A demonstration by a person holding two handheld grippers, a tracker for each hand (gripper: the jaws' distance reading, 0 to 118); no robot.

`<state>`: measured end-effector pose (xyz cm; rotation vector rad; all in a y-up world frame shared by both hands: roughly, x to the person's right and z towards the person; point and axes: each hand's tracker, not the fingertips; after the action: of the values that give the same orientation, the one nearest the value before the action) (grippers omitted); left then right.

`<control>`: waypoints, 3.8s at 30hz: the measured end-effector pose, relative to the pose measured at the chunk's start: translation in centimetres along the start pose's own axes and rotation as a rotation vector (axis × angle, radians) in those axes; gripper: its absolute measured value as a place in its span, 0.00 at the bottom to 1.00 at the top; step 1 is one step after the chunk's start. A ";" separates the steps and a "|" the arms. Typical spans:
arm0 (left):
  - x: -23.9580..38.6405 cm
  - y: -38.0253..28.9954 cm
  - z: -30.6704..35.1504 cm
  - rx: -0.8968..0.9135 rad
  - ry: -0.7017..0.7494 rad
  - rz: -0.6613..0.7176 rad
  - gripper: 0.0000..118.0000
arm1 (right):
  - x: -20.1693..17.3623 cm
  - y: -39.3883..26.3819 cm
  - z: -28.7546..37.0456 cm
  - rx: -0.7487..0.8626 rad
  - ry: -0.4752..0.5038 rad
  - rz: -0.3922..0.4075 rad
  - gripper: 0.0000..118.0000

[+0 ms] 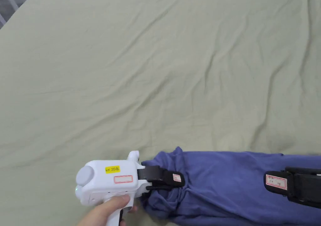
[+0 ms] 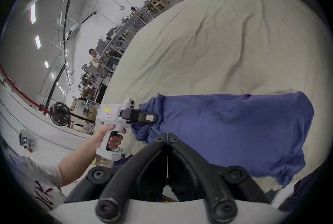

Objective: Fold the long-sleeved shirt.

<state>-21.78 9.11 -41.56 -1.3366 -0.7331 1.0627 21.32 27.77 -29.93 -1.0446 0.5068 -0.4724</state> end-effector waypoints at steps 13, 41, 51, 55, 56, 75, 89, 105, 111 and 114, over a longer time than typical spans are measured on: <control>-2.6 -0.1 14.3 0.161 0.054 -0.019 0.03 | -3.3 0.8 -2.2 -0.023 -0.057 0.031 0.00; 16.7 -7.7 -9.1 0.093 0.591 -0.338 0.07 | -2.5 -2.4 6.9 0.031 -0.166 0.000 0.00; 20.8 -9.4 -10.9 0.156 0.317 -0.344 0.99 | -1.3 -3.0 11.0 0.139 -0.094 -0.057 0.00; 23.1 -9.5 -9.1 0.176 0.040 -0.285 0.99 | -1.0 -2.9 13.0 0.200 -0.056 -0.066 0.00; 23.6 -9.5 -8.4 0.176 -0.009 -0.268 0.99 | -1.0 -3.0 13.5 0.216 -0.047 -0.067 0.00; 16.8 -14.8 -18.9 0.107 1.044 -0.829 0.00 | -1.1 -3.6 14.0 0.214 -0.173 -0.098 0.00; 20.7 -11.3 -5.1 0.159 0.450 -0.580 0.00 | -3.3 0.3 10.3 0.222 -0.295 -0.133 0.00; 13.6 -8.5 9.2 0.283 0.655 -0.379 0.00 | -4.4 -0.3 -15.2 -0.314 -0.522 -0.059 0.00; 12.7 -7.1 8.2 0.237 0.620 -0.357 0.00 | -1.6 -1.2 -15.7 -0.321 -0.470 -0.138 0.00; 11.3 -6.1 7.9 0.214 0.606 -0.315 0.00 | -1.6 -1.3 -16.0 -0.328 -0.462 -0.121 0.00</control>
<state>-23.57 23.08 -36.18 -1.2162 -0.3440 0.4294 10.30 17.14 -35.10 -1.4578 0.1084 -0.2428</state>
